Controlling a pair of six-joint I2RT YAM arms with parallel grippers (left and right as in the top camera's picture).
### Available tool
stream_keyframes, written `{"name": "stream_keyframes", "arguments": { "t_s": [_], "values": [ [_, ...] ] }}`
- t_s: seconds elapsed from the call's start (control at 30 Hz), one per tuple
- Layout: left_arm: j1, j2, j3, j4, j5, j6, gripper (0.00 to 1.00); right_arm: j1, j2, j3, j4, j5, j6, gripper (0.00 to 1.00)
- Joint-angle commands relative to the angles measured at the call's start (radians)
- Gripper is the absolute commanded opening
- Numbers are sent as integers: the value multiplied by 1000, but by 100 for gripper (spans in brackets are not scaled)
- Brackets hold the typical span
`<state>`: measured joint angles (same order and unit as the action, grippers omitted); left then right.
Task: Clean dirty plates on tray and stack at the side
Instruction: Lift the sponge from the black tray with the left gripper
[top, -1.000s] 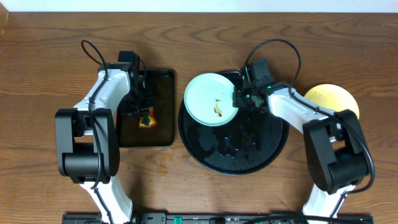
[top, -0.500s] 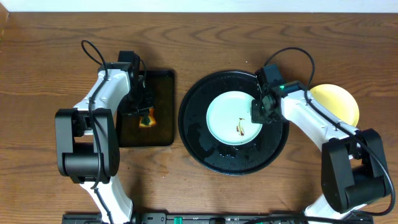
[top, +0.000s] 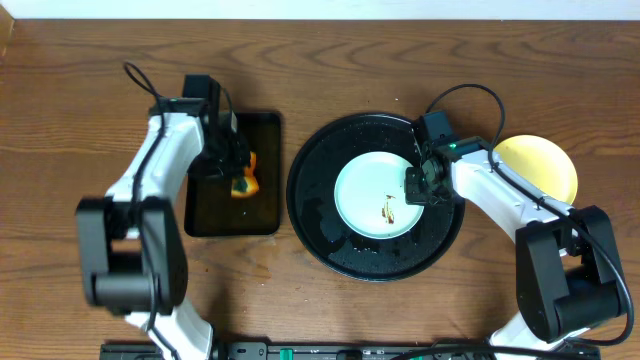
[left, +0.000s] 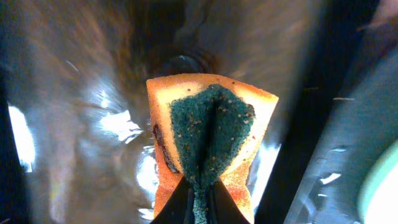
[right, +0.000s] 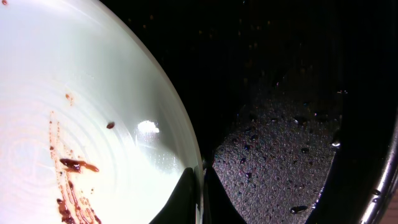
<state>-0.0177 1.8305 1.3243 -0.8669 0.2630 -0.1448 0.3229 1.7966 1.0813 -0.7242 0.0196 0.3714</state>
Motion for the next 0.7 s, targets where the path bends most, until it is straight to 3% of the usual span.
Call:
{"name": "stream_keyframes", "arguments": {
  "t_s": [0.0,0.23,0.67],
  "values": [
    [-2,-119,24,16,-29,21,7,1,-3,-12,-2,36,-6,1],
    [-2,-227,24,56,-45,21,7,1,-3,-12,-1,36,-6,1],
    [-2,-343,24,273,-153,53,7,1,-3,-12,11,37,-10,1]
  ]
}}
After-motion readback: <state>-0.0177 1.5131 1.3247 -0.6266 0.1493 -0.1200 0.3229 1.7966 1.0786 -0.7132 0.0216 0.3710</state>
